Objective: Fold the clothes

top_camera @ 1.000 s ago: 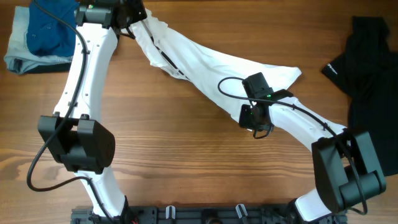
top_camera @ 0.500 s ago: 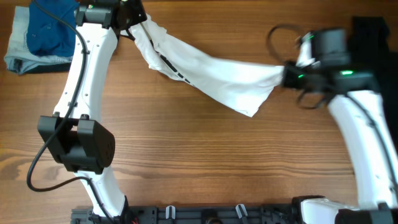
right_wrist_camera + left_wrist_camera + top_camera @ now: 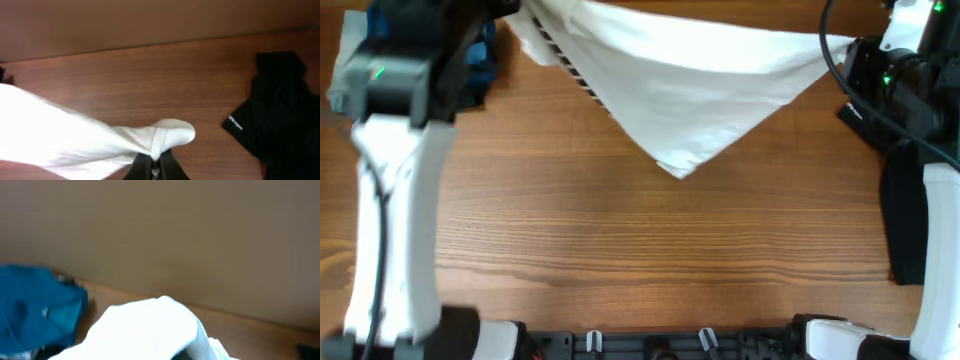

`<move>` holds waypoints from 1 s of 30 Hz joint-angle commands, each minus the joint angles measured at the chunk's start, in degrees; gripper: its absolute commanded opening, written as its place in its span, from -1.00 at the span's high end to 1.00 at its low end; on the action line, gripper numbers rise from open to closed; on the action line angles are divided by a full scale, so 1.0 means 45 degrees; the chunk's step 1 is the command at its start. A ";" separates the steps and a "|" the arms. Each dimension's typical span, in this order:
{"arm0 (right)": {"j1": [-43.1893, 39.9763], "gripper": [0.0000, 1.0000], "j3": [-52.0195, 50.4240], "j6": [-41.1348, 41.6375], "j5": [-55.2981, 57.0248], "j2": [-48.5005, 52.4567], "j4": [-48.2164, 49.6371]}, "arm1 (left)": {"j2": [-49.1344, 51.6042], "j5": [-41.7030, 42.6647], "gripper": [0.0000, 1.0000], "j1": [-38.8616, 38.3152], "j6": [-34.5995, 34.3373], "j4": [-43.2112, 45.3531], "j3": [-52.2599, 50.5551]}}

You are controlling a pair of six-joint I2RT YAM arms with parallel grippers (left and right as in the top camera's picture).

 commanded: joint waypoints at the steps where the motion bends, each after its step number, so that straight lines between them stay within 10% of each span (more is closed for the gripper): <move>1: -0.0452 0.92 0.1025 -0.0296 -0.0398 -0.0049 0.0277 | -0.1277 0.0151 0.92 0.0102 0.0787 0.0408 0.0165; 11: -0.1122 0.92 0.3138 -0.0321 -0.0398 -0.0539 0.0476 | -0.4065 -0.0699 0.92 0.0107 0.1409 0.0831 0.0165; 20: -0.1107 0.91 0.3128 -0.0194 -0.0661 0.0889 0.1909 | -0.1617 -0.0986 0.92 0.0301 0.2016 0.1481 0.0160; 30: -0.1107 0.92 0.3133 -0.0107 -0.1365 0.3764 0.8024 | 0.2584 0.0359 0.92 0.1462 0.2011 0.9083 0.0165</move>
